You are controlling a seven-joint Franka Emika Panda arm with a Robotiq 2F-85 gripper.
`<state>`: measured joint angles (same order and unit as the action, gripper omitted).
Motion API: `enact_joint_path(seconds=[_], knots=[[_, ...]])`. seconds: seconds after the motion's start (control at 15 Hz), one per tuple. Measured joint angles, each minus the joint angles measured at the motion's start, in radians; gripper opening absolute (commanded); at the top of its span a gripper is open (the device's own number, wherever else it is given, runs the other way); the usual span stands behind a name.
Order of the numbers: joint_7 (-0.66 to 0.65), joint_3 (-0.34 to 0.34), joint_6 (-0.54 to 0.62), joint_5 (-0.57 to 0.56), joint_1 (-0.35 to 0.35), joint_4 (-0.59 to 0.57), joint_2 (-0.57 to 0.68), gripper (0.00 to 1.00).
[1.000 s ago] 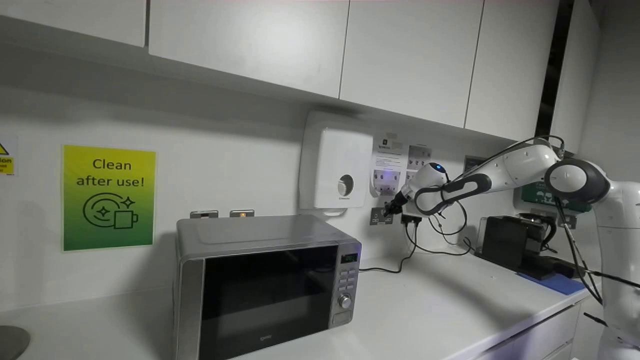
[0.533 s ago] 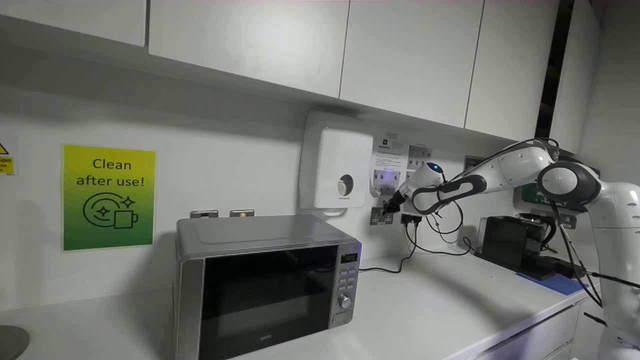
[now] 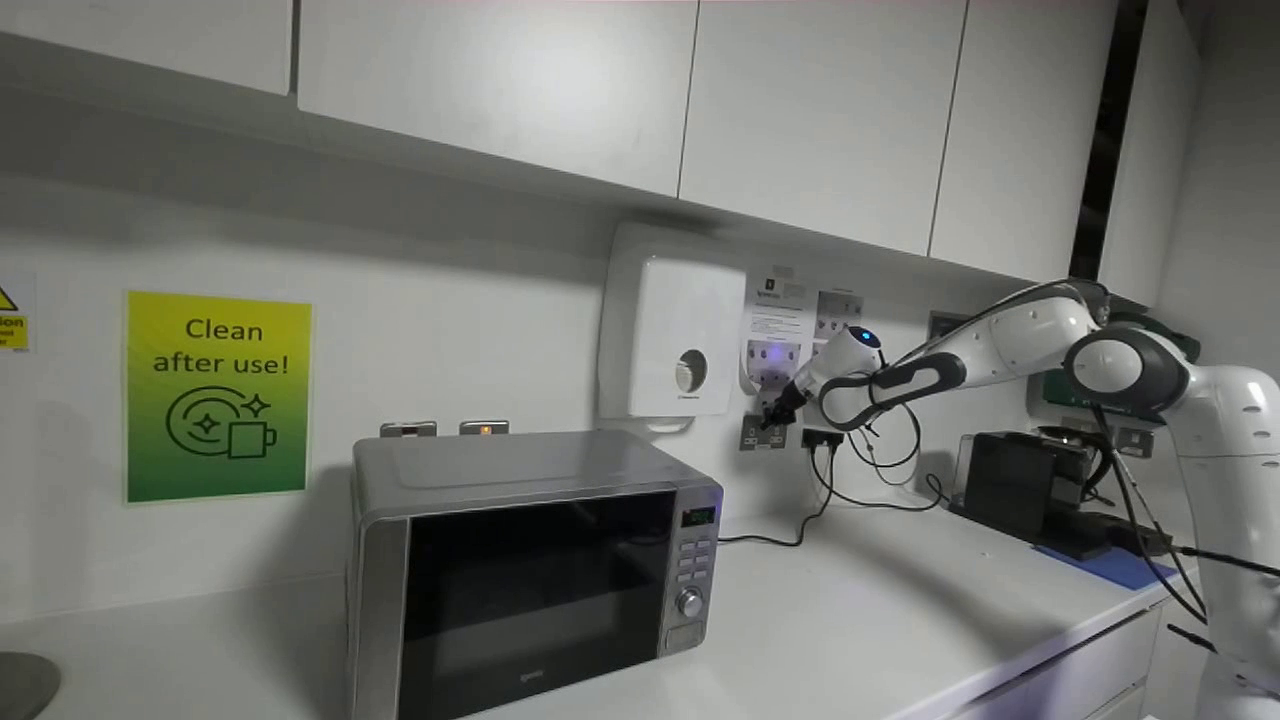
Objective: Flip the switch of the socket on the left
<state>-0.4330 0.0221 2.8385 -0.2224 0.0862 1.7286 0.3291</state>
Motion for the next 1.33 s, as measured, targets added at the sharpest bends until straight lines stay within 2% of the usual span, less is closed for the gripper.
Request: enact_joint_path(seconds=[1.0, 1.33], knots=[[-0.076, -0.041, -0.005, -0.039, 0.039, -0.008, 0.006, 0.00], [-0.096, -0.054, -0.041, -0.040, 0.054, -0.030, 0.020, 0.00]])
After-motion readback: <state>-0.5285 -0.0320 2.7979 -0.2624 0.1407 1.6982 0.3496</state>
